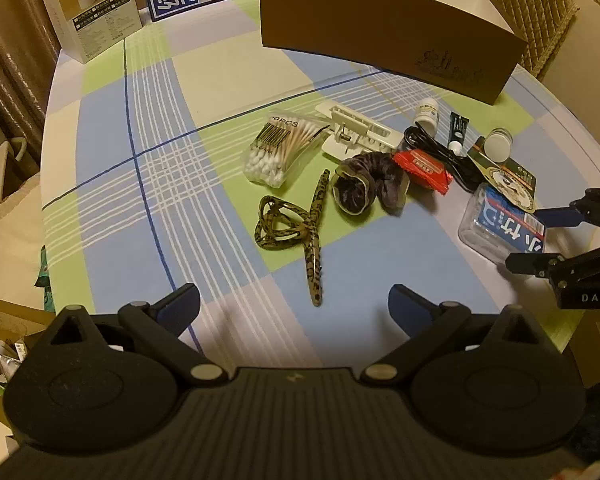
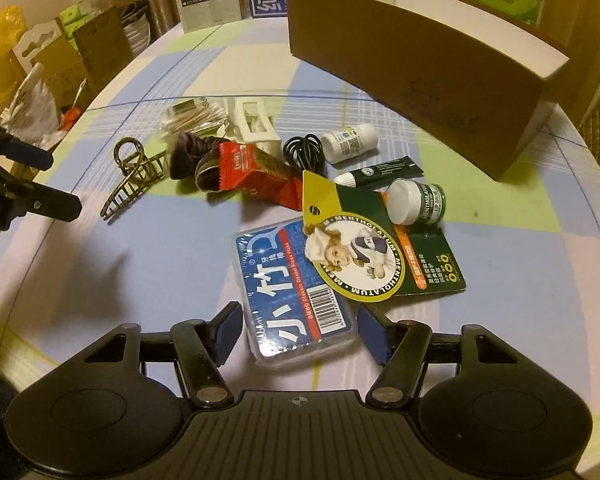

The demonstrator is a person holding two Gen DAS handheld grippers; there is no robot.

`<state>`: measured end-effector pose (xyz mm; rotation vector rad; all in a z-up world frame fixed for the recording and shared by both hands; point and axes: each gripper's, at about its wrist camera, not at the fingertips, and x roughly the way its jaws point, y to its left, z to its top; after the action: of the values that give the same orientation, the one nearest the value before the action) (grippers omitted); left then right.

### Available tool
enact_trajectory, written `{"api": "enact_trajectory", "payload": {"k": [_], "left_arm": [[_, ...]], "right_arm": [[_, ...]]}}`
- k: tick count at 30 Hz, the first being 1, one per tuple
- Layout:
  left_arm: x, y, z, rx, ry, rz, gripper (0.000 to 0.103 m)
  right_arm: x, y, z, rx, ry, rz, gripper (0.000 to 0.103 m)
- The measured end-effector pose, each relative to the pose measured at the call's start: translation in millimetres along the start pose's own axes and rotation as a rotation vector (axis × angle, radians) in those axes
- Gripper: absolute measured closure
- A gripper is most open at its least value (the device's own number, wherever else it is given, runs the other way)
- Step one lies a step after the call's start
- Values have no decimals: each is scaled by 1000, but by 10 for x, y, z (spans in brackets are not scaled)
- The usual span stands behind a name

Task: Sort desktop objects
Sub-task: 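Grasp the blue toothpick case with the right tool while the left tool grasps the leopard hair clip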

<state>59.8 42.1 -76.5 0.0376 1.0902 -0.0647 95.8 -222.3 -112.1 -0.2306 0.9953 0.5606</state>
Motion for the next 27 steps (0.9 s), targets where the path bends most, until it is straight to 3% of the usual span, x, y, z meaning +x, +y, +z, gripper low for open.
{"api": "enact_trajectory", "payload": {"k": [15, 17, 18, 21, 24, 25, 27], "left_arm": [[234, 7, 66, 39, 32, -9, 8], [253, -2, 79, 47, 33, -13, 8], [263, -10, 86, 52, 33, -13, 8], [310, -37, 112, 71, 35, -8, 8], [344, -66, 136, 89, 29, -7, 8], [356, -73, 145, 92, 29, -8, 8], [371, -83, 158, 100, 23, -9, 8]], "right_arm": [[-213, -134, -224, -63, 71, 11, 44], [-248, -127, -240, -76, 65, 5, 36], [-256, -112, -240, -83, 56, 3, 26], [-220, -52, -212, -113, 31, -7, 25], [-126, -41, -194, -123, 30, -10, 28], [-98, -50, -191, -120, 31, -6, 38], [-48, -62, -188, -118, 45, -3, 43]]}}
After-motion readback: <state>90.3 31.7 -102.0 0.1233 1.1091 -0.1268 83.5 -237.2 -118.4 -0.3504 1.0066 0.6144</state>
